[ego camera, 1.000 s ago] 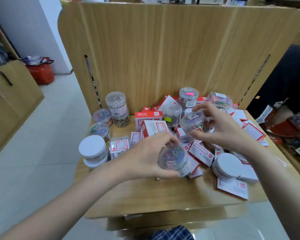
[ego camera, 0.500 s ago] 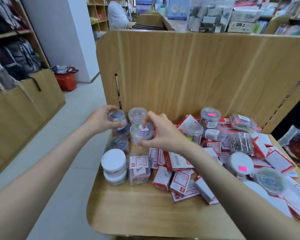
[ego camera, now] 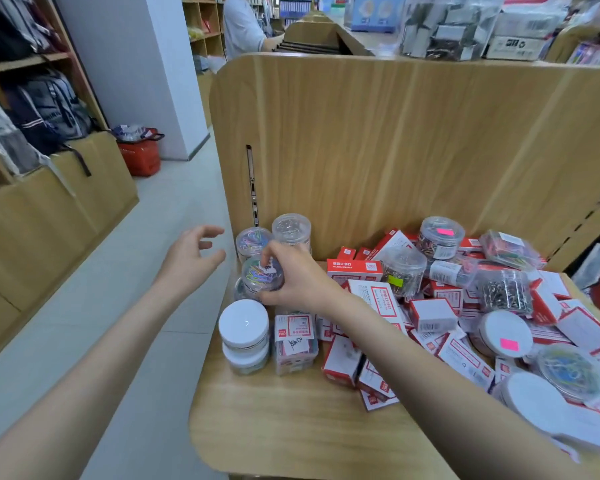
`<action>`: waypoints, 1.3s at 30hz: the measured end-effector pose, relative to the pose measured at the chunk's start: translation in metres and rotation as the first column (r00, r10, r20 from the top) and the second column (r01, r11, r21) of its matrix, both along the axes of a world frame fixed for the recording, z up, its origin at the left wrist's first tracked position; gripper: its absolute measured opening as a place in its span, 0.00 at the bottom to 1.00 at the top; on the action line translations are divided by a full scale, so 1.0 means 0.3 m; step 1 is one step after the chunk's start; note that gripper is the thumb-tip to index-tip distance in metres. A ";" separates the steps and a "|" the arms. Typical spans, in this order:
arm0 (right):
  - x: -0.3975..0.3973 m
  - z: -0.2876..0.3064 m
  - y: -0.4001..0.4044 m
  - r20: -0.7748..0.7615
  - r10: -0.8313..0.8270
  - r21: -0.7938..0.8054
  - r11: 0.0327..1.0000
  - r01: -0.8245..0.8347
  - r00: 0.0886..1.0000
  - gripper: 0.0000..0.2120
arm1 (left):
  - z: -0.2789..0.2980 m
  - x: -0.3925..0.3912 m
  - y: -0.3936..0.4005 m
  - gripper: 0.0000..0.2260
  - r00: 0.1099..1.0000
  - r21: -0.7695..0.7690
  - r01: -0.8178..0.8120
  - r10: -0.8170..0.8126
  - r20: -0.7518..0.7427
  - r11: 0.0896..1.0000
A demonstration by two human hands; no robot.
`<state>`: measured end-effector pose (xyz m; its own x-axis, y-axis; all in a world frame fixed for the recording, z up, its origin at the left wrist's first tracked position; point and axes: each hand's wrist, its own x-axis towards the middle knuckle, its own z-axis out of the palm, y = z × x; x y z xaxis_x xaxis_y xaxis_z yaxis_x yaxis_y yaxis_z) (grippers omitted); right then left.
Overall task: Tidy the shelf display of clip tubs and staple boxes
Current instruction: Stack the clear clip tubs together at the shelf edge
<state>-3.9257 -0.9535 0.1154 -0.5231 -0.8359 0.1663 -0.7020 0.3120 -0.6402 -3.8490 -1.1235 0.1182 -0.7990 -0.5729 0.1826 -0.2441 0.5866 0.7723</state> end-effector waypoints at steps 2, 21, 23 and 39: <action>0.001 -0.017 -0.011 -0.043 0.001 0.026 1.000 0.000 0.999 0.18 | 0.002 0.036 0.011 0.13 0.998 0.037 -0.037 0.039 -0.050 0.999; -0.277 0.130 0.509 -0.277 -0.694 -0.076 0.705 0.705 0.665 0.18 | 0.079 -0.084 0.365 0.12 0.919 -0.238 0.324 -0.364 -0.152 0.916; -0.335 0.092 0.527 -0.299 -0.708 0.049 0.658 0.751 0.640 0.24 | 0.078 -0.107 0.397 0.12 0.929 -0.233 0.315 -0.349 -0.123 0.920; -0.170 0.222 0.097 -0.132 0.037 -0.191 0.980 -0.062 0.991 0.20 | 0.037 0.111 0.291 0.22 0.984 -0.277 -0.009 0.057 0.166 0.961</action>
<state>-3.9767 -0.9244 0.1821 -0.4465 -0.8054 0.3899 -0.7928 0.1539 -0.5898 -3.8157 -1.0363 0.1293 -0.8133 -0.5469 0.1986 -0.3814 0.7589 0.5279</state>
